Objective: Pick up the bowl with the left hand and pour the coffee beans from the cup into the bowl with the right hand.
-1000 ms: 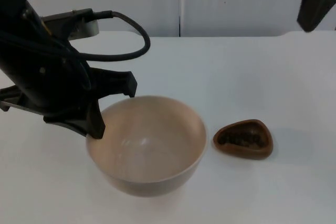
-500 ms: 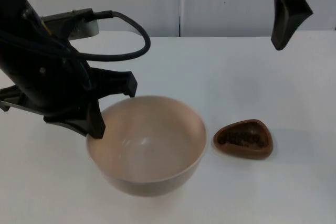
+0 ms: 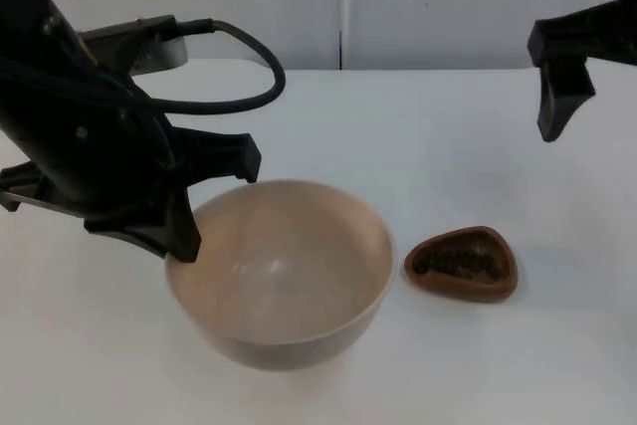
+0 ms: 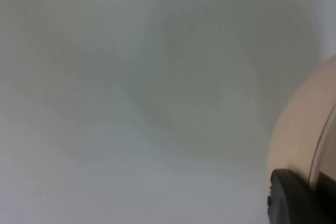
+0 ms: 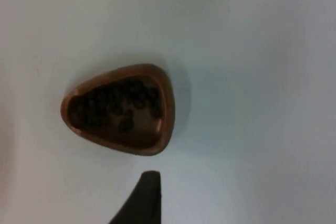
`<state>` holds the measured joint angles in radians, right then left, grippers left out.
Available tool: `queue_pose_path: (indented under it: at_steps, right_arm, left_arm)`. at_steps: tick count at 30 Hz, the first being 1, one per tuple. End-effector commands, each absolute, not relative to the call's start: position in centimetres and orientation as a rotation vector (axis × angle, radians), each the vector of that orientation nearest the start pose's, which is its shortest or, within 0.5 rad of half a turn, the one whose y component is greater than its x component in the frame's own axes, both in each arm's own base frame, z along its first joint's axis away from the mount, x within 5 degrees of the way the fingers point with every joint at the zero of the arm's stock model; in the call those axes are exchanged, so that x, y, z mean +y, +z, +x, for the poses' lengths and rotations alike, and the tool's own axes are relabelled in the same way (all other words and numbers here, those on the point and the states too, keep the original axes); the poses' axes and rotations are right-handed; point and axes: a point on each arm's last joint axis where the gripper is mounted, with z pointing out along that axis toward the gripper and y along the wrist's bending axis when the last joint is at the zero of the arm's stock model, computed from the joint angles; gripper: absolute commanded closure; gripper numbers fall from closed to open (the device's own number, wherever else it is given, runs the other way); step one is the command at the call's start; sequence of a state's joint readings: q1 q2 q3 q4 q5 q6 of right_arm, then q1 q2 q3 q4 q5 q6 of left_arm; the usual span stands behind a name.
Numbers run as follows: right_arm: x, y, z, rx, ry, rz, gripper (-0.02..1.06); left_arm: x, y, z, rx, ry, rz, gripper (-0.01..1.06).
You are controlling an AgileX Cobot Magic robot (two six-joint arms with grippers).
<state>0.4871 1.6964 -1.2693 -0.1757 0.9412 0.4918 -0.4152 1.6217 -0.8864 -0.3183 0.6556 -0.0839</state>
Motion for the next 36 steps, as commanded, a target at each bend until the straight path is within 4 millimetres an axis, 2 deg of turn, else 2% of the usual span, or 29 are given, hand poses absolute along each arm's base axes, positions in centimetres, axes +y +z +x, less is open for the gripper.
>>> queue_pose_path:
  at_steps: [1, 4, 7, 8, 13, 25, 36]
  right_arm:
    - [15.2, 24.9, 31.2, 2.769, 0.03, -0.102, 0.11]
    - [15.8, 24.4, 31.4, 2.761, 0.037, -0.119, 0.11]
    - [17.1, 22.7, 31.5, 2.786, 0.025, -0.172, 0.11]
    - [17.1, 22.7, 31.5, 2.786, 0.025, -0.172, 0.11]
    - [18.0, 20.1, 32.5, 2.795, 0.05, -0.182, 0.11]
    - [18.0, 18.1, 32.8, 2.796, 0.041, -0.237, 0.11]
    - [18.1, 15.7, 33.0, 2.823, 0.011, -0.266, 0.17]
  left_arm:
    - [-13.5, 18.6, 26.0, 2.889, -0.441, 0.133, 1.05]
    - [-13.5, 18.6, 26.0, 2.889, -0.441, 0.133, 1.05]
    - [-13.5, 18.6, 26.0, 2.889, -0.441, 0.133, 1.05]
    - [-13.5, 18.6, 26.0, 2.889, -0.441, 0.133, 1.05]
    - [-13.5, 18.6, 26.0, 2.887, -0.441, 0.133, 1.05]
    - [-13.5, 18.6, 26.0, 2.887, -0.441, 0.133, 1.05]
    - [-13.5, 18.6, 26.0, 2.886, -0.441, 0.133, 1.05]
